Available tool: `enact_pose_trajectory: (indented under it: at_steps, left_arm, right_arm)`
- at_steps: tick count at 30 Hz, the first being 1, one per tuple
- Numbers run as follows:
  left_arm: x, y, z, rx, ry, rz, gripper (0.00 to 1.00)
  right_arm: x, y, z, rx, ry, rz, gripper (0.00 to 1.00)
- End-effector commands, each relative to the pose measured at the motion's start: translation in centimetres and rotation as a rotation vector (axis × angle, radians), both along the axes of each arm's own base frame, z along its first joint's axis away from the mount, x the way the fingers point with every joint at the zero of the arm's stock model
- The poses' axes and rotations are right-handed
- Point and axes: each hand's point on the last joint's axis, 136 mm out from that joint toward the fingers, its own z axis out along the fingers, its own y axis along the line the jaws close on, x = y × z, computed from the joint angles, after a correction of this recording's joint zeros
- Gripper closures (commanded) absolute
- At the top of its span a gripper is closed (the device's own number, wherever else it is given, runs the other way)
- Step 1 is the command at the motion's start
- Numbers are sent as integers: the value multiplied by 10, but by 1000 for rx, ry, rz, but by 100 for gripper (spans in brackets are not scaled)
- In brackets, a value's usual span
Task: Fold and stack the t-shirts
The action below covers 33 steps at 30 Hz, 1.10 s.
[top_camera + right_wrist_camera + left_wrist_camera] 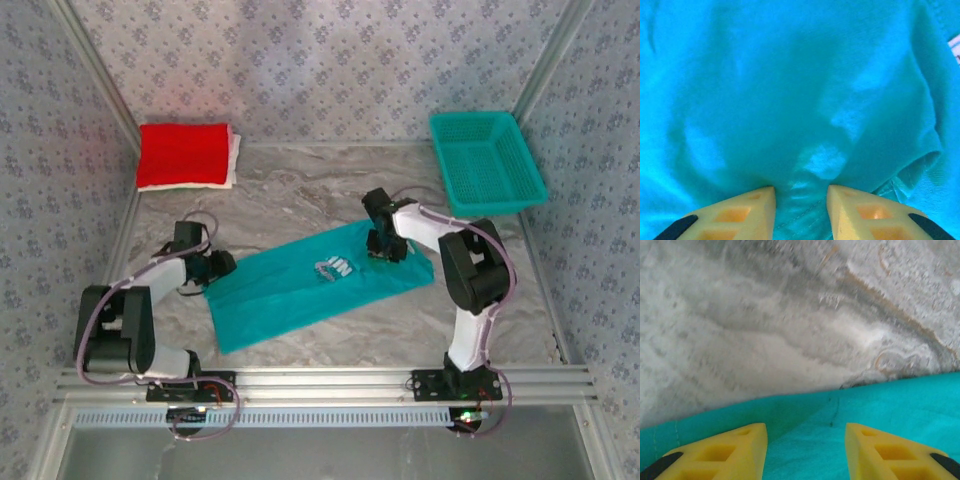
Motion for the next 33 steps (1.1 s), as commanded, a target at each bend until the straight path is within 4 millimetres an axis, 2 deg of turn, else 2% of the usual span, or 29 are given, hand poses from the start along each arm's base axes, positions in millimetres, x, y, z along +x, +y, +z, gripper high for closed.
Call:
enact_pose_trajectory:
  at_steps: [1,5,7,11,13,16,19,24,28,33]
  left_arm:
    - [-31,4,0,-7,59,42,55]
    - [-52,0,9,-48,39,56,55]
    - [-62,-3,14,-65,22,58,55]
    - [-67,-5,27,-75,-41,39,55]
    - [-62,-7,35,-90,-82,39,55]
    - [-55,-3,38,-70,-98,47,55]
    - [-46,-8,39,-81,-95,24,55]
    - [-35,-13,32,-87,-64,-1,55]
    - [-31,-16,28,-84,-62,-8,55]
    - [-29,-20,22,-77,-45,-19,55]
  right_arm:
    - [33,-5,-23,-18,6,14,64]
    - [84,5,-16,-2,-67,75,64]
    - [109,12,-3,11,-109,120,63]
    - [128,17,37,55,-195,108,62]
    - [122,17,54,102,-212,78,61]
    - [103,16,59,200,-211,16,58]
    - [93,13,56,310,-242,-42,57]
    - [76,25,45,412,-210,-73,57]
    - [71,33,34,462,-179,-76,59]
    - [69,44,31,490,-180,-70,59]
